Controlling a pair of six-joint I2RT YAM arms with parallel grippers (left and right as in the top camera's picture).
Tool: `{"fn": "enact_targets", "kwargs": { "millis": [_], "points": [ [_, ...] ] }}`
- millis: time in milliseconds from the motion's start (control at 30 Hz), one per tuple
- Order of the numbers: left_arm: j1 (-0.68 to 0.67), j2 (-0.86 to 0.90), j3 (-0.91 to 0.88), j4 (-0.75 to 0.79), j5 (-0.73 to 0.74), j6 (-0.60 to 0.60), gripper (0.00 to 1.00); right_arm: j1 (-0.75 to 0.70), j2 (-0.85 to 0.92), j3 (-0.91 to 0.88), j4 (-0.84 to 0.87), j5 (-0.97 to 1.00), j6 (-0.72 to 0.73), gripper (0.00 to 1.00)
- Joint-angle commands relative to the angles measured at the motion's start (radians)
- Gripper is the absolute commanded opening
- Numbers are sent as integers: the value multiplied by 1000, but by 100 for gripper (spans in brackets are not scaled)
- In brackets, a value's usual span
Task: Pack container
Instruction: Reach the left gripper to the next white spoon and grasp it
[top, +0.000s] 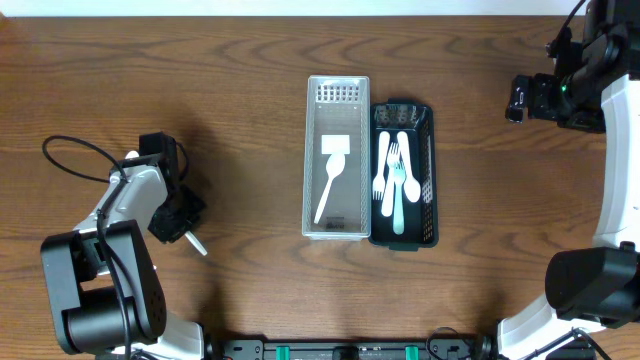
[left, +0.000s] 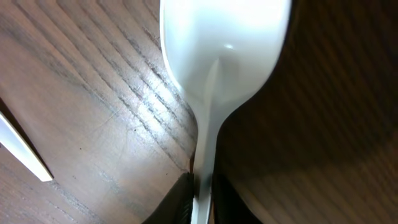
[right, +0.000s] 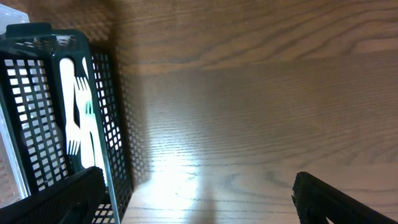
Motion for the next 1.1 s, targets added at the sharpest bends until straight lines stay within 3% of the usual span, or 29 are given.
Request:
{"fn": "enact_targets", "kwargs": {
  "millis": [0,233,300,367,1067],
  "points": [
    [5,12,-10,2,-20,0,13,-3,8,-3,-2,-7,-16,99],
    [5,12,-10,18,-27,7,17,-3,8,-3,-3,-6,-16,99],
    [5,12,-10,23,-27,7,30,-3,8,-3,-4,-6,-16,99],
    [5,12,-10,28,-27,7,32,-3,8,-3,-6,-6,-16,99],
    [5,15,-36,82,-53,22,34,-3,8,-3,-13,-6,-16,99]
  ]
}}
